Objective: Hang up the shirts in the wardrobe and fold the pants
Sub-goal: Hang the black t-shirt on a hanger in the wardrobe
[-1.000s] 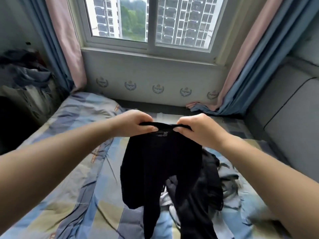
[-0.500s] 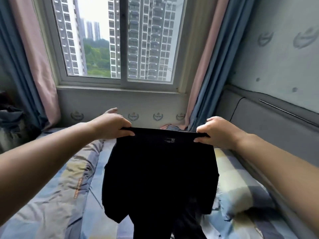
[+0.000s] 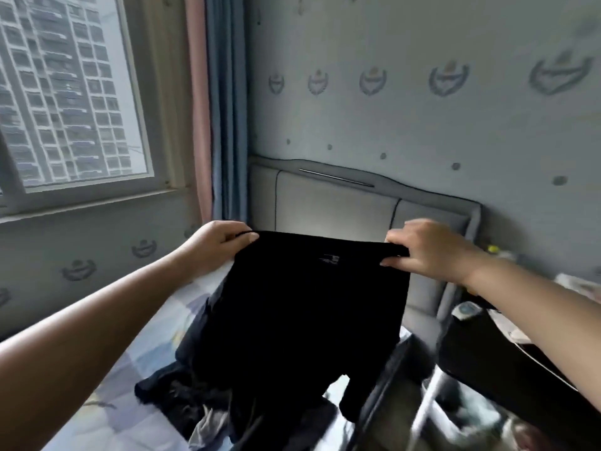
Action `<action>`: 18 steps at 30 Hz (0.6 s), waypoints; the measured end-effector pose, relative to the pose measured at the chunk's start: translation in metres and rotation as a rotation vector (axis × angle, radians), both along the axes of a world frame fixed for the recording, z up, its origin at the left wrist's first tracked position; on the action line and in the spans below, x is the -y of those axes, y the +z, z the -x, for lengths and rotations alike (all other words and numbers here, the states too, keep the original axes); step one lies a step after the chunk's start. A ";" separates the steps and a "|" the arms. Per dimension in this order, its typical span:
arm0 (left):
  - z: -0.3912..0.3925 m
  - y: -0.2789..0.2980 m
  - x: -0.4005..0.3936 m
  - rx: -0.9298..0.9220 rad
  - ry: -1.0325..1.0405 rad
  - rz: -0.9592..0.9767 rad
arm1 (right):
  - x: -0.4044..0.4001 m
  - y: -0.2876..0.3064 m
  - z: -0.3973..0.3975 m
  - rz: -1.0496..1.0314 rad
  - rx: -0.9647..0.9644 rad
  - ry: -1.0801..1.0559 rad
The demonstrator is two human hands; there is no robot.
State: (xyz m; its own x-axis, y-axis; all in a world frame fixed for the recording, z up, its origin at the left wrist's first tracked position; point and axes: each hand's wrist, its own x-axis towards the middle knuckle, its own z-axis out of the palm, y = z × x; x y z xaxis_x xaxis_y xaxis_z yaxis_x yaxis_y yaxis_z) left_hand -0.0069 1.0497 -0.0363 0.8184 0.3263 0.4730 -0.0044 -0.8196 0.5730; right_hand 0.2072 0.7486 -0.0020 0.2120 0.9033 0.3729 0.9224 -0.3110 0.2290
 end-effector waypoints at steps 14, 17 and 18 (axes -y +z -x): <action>-0.159 0.029 0.294 0.075 -0.565 0.455 | 0.339 0.044 0.067 -0.793 -0.669 -0.393; -0.177 0.040 0.376 0.086 -0.723 0.598 | 0.411 0.060 0.090 -0.867 -0.613 -0.450; -0.181 0.044 0.403 0.090 -0.775 0.647 | 0.434 0.064 0.097 -0.895 -0.596 -0.468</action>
